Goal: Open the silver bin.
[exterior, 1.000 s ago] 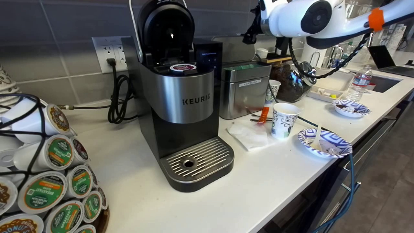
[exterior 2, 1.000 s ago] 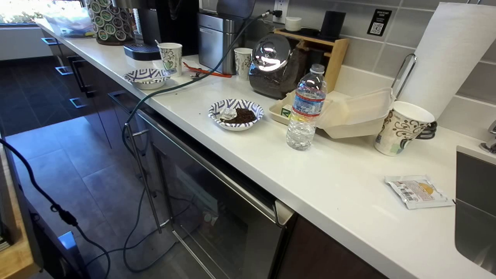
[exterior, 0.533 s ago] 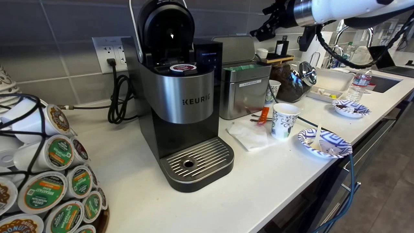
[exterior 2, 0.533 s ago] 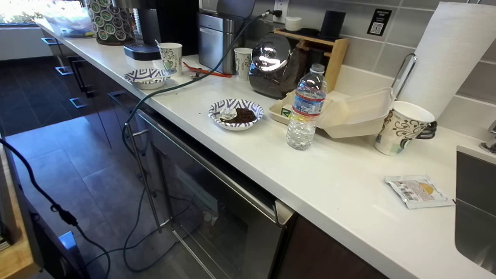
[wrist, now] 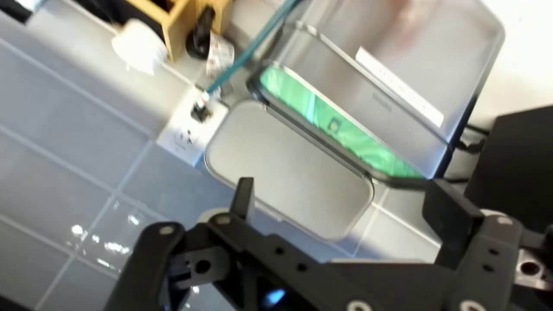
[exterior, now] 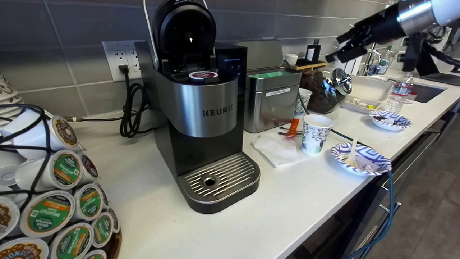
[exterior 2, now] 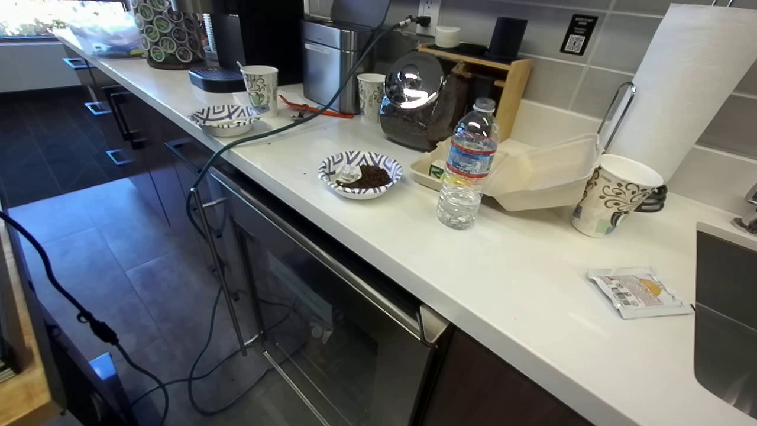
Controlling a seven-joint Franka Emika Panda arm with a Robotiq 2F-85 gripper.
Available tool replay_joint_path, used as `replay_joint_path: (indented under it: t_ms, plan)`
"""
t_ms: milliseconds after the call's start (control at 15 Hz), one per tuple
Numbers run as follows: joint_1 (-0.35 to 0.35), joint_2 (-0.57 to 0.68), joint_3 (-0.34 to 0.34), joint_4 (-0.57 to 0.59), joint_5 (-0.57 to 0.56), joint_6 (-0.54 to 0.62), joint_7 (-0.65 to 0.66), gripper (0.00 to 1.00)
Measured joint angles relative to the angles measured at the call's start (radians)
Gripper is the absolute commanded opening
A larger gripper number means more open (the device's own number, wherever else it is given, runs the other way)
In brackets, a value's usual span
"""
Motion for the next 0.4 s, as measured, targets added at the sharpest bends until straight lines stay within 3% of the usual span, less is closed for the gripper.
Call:
replay_joint_path:
  t_ms: [267,400]
  plan:
    - [-0.114,-0.122,-0.043,-0.241,-0.003,0.073,-0.004,1.00]
    - [-0.088,-0.200,-0.136,-0.347,0.022,0.166,-0.075,1.00]
